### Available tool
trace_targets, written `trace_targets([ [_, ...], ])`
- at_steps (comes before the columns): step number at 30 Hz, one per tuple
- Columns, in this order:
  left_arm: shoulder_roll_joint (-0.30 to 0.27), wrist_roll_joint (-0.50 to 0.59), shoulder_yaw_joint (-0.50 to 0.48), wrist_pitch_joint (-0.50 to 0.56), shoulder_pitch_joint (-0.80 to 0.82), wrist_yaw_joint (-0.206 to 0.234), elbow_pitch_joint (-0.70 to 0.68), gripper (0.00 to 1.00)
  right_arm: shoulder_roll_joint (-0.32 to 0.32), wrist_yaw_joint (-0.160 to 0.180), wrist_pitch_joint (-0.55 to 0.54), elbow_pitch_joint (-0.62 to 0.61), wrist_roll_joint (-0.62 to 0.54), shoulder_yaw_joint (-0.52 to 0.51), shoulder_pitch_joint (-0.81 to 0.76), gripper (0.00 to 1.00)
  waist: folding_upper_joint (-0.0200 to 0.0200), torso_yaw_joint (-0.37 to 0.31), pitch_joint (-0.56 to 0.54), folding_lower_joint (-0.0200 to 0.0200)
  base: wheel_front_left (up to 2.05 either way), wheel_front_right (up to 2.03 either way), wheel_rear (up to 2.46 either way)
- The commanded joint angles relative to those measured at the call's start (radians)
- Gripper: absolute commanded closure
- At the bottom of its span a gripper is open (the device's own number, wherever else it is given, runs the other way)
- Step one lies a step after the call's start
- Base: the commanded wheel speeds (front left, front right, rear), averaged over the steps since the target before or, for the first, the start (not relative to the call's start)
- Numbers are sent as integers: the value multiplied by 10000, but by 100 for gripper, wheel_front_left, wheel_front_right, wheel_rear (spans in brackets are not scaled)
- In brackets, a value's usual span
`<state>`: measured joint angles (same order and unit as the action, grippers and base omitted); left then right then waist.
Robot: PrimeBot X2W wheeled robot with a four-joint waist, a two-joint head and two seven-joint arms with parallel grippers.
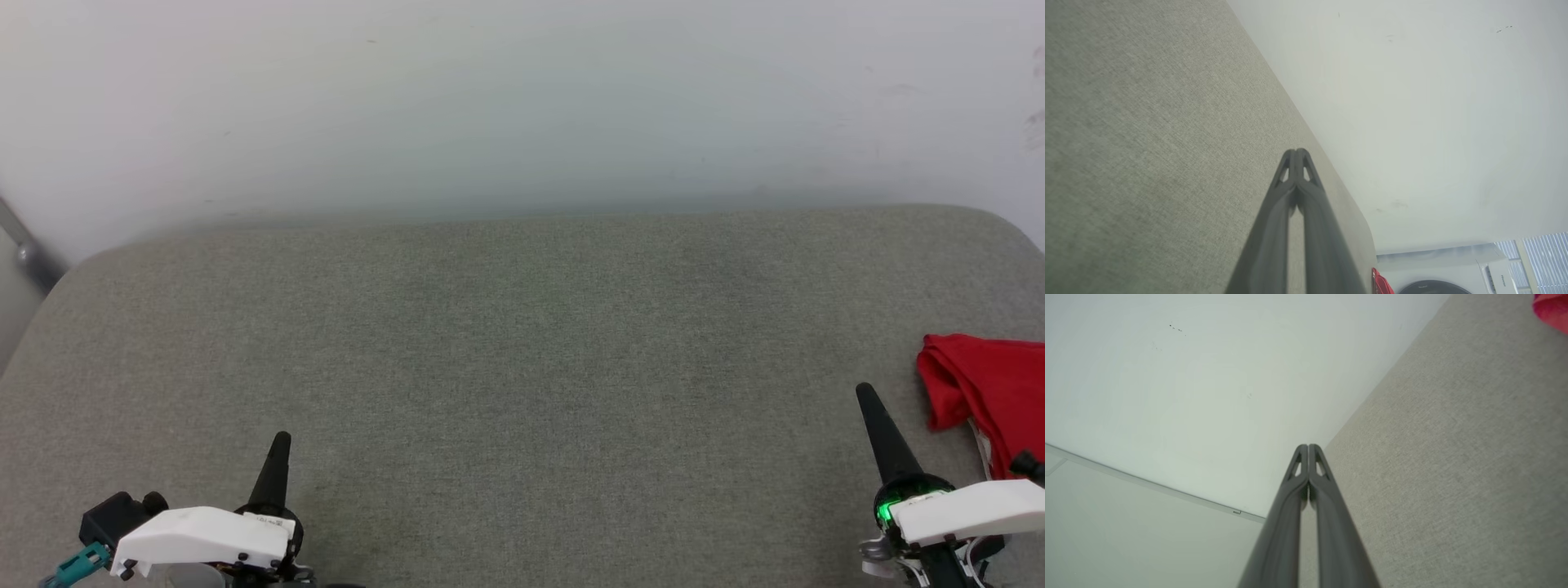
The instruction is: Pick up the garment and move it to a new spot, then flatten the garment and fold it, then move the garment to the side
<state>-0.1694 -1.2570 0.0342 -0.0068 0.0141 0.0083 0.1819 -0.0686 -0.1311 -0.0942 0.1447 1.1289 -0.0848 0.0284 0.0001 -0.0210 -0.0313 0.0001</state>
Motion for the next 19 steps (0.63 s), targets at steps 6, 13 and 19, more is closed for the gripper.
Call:
trace_targets([
  [6,140,-561,-257,170,363,-229,35,100,26,3,-30,95,743,-64,340,100,-1,22,36,-1,0,0,0],
  [13,316,-1053,-434,326,474,-429,134,100,53,4,-65,248,1401,-106,434,100,-1,47,77,-1,0,0,0],
  [19,432,-1457,-601,464,559,-582,217,100,79,3,-83,369,1943,-136,493,100,-1,69,113,-1,0,0,0],
])
